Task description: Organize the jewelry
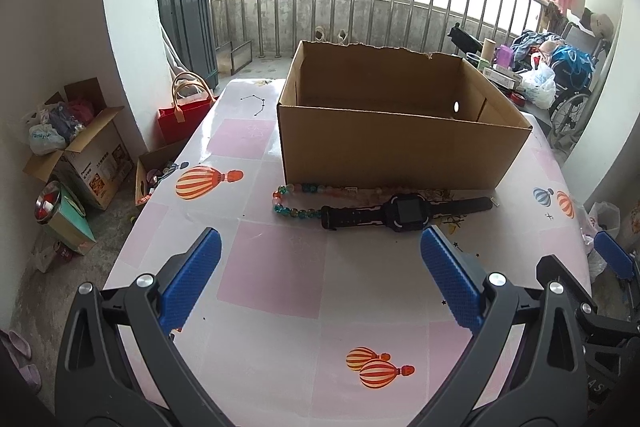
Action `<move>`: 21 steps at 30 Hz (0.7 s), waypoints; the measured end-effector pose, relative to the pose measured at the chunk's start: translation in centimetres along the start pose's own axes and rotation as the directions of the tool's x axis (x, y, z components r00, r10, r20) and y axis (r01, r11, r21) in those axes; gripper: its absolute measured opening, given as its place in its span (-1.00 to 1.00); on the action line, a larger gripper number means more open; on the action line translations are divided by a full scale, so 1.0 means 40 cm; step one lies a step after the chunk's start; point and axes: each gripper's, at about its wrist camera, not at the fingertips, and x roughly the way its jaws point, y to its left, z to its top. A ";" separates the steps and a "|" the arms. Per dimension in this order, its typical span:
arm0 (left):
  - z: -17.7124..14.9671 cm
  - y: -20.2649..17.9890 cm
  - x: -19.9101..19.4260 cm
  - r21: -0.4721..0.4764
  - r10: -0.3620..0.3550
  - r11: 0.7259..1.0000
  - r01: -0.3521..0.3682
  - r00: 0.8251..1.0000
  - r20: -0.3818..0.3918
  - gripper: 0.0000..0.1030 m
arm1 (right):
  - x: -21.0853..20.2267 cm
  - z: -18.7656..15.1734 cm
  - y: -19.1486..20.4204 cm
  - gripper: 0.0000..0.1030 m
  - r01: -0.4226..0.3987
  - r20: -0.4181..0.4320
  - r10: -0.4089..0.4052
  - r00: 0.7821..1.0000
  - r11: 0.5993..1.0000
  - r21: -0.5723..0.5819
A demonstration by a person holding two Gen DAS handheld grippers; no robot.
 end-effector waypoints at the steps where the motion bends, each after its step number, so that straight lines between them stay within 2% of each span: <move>1: -0.004 0.000 0.002 0.004 0.005 1.000 -0.005 1.000 0.003 0.87 | 0.005 -0.001 -0.001 0.90 -0.007 -0.001 0.007 1.000 1.000 -0.001; 5: -0.019 0.008 0.031 -0.010 0.004 1.000 -0.004 1.000 0.009 0.87 | 0.039 -0.003 -0.006 0.90 -0.025 -0.015 0.025 1.000 1.000 -0.009; 12: -0.042 -0.030 0.137 0.029 0.010 1.000 -0.008 0.998 -0.068 0.87 | 0.113 -0.011 -0.012 0.90 -0.041 -0.031 0.040 0.999 0.999 -0.020; 16: -0.050 -0.054 0.203 0.028 -0.017 0.999 0.021 0.994 -0.111 0.87 | 0.176 -0.018 -0.016 0.90 -0.028 -0.068 0.026 0.997 0.999 -0.036; 21: -0.049 -0.067 0.257 0.020 -0.008 1.000 0.011 0.989 -0.146 0.86 | 0.233 -0.022 -0.036 0.90 -0.016 -0.113 0.014 0.993 1.000 -0.025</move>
